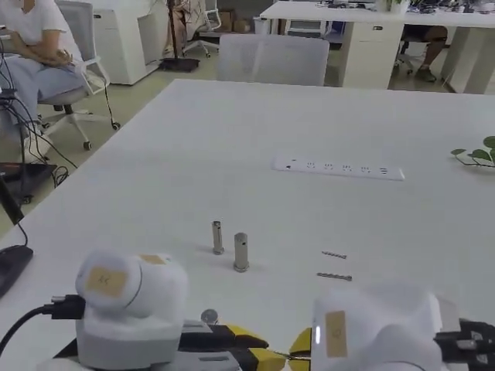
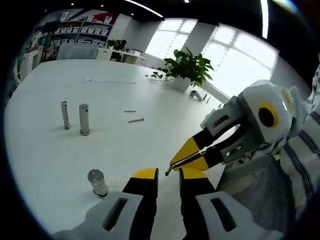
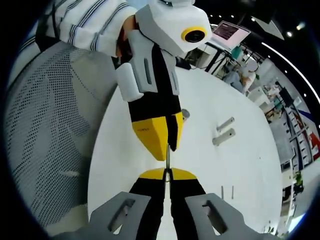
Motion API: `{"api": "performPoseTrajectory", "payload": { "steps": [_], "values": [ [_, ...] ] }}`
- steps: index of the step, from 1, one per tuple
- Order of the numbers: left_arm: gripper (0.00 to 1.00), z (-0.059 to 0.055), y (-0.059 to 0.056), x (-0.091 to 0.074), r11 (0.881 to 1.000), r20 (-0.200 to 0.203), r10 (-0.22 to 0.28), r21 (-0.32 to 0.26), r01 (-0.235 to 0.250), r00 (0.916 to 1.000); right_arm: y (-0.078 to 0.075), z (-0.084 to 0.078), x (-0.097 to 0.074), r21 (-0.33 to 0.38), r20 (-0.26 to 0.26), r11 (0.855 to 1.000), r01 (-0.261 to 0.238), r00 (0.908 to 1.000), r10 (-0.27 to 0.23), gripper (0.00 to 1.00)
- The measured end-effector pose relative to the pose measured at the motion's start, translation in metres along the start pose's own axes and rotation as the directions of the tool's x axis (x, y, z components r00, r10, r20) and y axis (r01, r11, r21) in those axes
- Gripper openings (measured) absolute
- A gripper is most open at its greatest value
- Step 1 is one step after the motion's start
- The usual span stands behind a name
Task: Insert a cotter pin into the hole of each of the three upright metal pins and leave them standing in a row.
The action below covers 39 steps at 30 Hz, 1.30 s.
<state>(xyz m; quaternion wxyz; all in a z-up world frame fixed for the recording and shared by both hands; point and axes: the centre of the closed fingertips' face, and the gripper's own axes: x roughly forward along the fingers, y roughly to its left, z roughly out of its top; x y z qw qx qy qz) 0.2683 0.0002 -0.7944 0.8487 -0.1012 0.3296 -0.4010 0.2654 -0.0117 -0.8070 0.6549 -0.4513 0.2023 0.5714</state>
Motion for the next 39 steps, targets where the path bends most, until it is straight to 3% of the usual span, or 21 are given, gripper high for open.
{"api": "performPoseTrajectory", "payload": {
  "steps": [15,39],
  "values": [
    [0.03,-0.0028,-0.0020,0.0011,0.998,-0.016,-0.017,-0.056,0.016,0.9997,0.0025,0.0008,-0.0010,-0.003,0.004,1.000,0.004,1.0000,-0.004,0.02],
    [0.02,-0.0037,-0.0041,0.0006,0.988,-0.027,-0.043,-0.151,0.038,0.9987,0.0030,0.0027,-0.0026,-0.015,0.007,1.000,0.005,1.0000,-0.005,0.02]
  ]
}}
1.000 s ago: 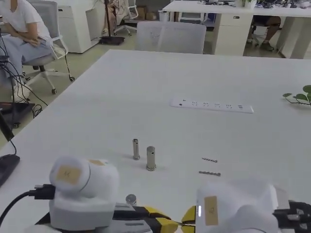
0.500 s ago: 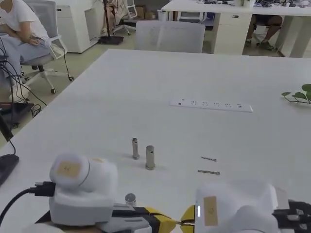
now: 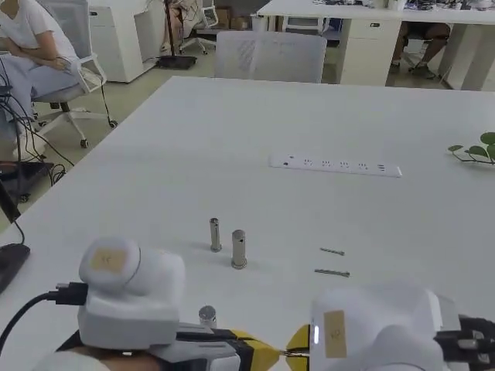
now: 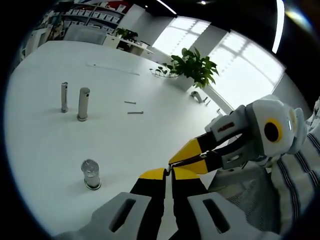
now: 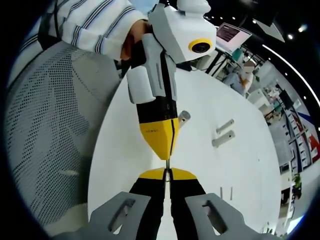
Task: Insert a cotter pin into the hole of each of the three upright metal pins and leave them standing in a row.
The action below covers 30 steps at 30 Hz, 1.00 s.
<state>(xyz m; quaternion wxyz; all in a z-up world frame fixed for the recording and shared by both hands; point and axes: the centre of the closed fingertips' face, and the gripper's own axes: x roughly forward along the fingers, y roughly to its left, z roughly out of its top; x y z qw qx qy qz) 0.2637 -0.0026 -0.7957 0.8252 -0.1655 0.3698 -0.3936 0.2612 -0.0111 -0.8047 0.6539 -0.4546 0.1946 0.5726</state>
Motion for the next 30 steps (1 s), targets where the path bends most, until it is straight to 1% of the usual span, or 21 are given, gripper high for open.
{"api": "performPoseTrajectory", "payload": {
  "steps": [5,9,12,20,30],
  "values": [
    [0.02,0.0009,0.0001,-0.0001,1.000,0.003,-0.001,-0.005,0.001,1.0000,-0.0008,0.0003,-0.0002,0.001,0.000,1.000,0.002,1.0000,-0.002,0.02],
    [0.01,0.0003,-0.0010,0.0006,1.000,-0.003,-0.009,-0.025,0.009,1.0000,-0.0004,-0.0003,-0.0005,0.000,-0.001,1.000,0.000,1.0000,0.000,0.02],
    [0.01,0.0003,-0.0011,0.0012,1.000,-0.002,-0.007,-0.029,0.007,1.0000,-0.0003,-0.0010,-0.0007,-0.001,-0.003,1.000,0.000,1.0000,0.000,0.02],
    [0.01,0.0029,-0.0015,0.0009,1.000,0.011,-0.005,-0.020,0.005,0.9999,-0.0023,-0.0005,-0.0017,-0.003,-0.001,1.000,0.005,1.0000,-0.005,0.02],
    [0.00,0.0045,-0.0019,0.0004,1.000,0.022,-0.006,0.006,0.006,0.9997,-0.0032,0.0002,-0.0025,-0.015,0.002,1.000,0.006,1.0000,-0.006,0.03]
  ]
}}
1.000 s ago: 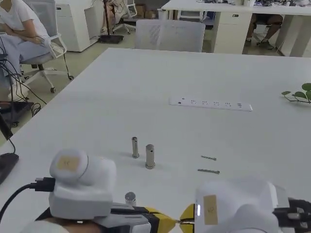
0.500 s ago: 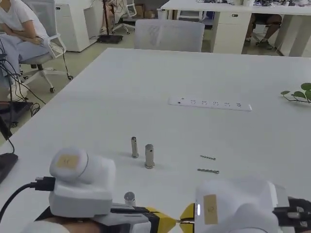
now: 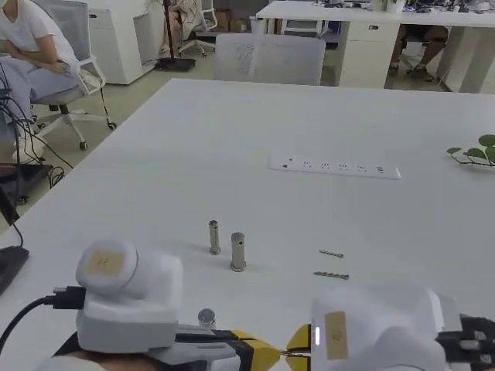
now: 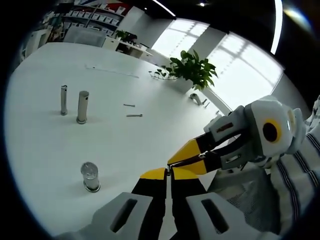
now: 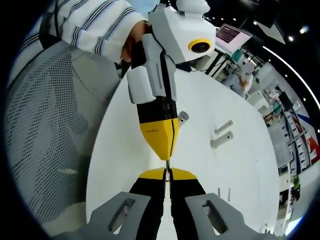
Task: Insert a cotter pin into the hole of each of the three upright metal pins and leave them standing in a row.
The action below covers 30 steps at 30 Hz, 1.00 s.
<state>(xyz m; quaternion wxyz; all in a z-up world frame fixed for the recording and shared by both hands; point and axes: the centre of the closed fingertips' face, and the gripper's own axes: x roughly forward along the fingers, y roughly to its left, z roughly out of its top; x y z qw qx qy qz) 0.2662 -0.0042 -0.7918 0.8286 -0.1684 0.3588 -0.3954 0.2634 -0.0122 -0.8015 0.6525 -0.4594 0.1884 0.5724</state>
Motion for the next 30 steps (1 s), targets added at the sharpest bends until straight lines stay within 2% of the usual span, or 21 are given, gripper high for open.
{"api": "performPoseTrajectory", "payload": {
  "steps": [10,22,30],
  "values": [
    [0.00,-0.0010,-0.0021,-0.0017,1.000,-0.008,-0.007,0.008,0.007,0.9999,0.0014,0.0015,-0.0007,0.001,0.010,1.000,-0.006,0.9999,0.006,0.03],
    [0.00,-0.0035,-0.0029,-0.0019,1.000,-0.020,-0.013,0.021,0.014,0.9997,0.0040,0.0016,-0.0003,-0.037,0.018,0.999,-0.027,0.9995,0.027,0.04],
    [0.00,-0.0032,-0.0075,-0.0009,0.999,-0.015,-0.035,0.039,0.035,0.9993,0.0026,0.0045,0.0001,-0.041,0.043,0.999,-0.019,0.9989,0.021,0.09]
  ]
}}
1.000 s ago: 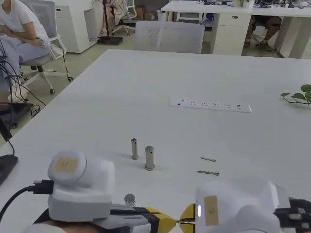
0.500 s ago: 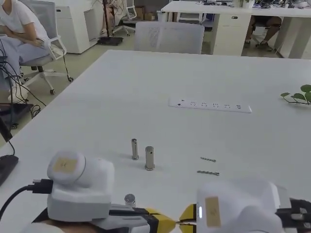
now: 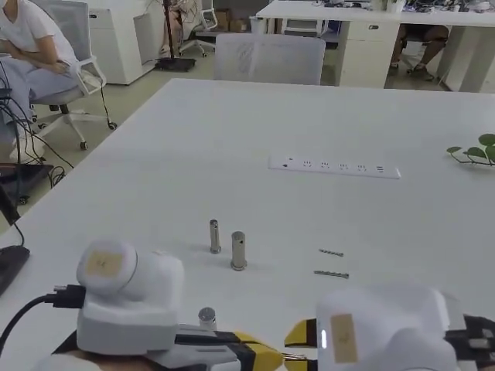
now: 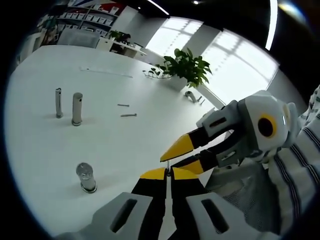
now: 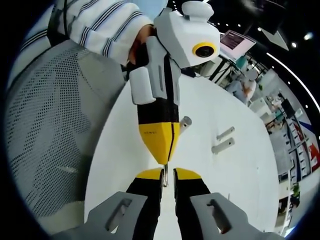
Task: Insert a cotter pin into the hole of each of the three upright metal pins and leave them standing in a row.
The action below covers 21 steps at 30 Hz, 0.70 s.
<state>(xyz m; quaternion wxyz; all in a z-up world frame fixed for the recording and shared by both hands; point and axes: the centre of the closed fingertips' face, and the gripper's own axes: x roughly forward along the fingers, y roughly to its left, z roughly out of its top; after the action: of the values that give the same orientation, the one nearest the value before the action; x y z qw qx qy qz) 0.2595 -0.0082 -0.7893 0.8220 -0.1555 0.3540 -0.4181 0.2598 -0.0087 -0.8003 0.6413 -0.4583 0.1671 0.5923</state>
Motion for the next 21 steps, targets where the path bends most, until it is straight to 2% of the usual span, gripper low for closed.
{"api": "performPoseTrajectory", "payload": {
  "steps": [8,11,14,16,19,21],
  "values": [
    [0.00,0.001,0.000,-0.001,0.999,0.005,0.000,0.050,0.000,1.0000,-0.004,0.002,-0.005,0.031,0.034,0.999,-0.011,0.9994,0.010,0.13],
    [0.00,0.001,0.000,-0.002,0.998,0.008,-0.001,0.069,0.001,1.0000,-0.005,0.005,-0.009,0.102,0.081,0.994,-0.041,0.9962,0.032,0.14],
    [0.00,0.002,0.000,-0.003,0.996,0.009,-0.005,0.089,0.005,0.9999,-0.009,0.004,-0.013,0.137,0.106,0.989,-0.054,0.9936,0.039,0.15],
    [0.00,0.002,0.000,-0.003,0.995,0.011,-0.007,0.097,0.006,0.9999,-0.008,0.005,-0.016,0.187,0.135,0.979,-0.082,0.9892,0.057,0.15],
    [0.00,0.004,-0.001,-0.005,0.992,0.014,-0.018,0.124,0.016,0.9997,-0.012,0.004,-0.021,0.222,0.168,0.969,-0.107,0.9833,0.070,0.15],
    [0.00,0.005,-0.002,-0.006,0.990,0.017,-0.026,0.142,0.024,0.9995,-0.012,0.005,-0.023,0.261,0.200,0.956,-0.131,0.9767,0.079,0.15]
  ]
}}
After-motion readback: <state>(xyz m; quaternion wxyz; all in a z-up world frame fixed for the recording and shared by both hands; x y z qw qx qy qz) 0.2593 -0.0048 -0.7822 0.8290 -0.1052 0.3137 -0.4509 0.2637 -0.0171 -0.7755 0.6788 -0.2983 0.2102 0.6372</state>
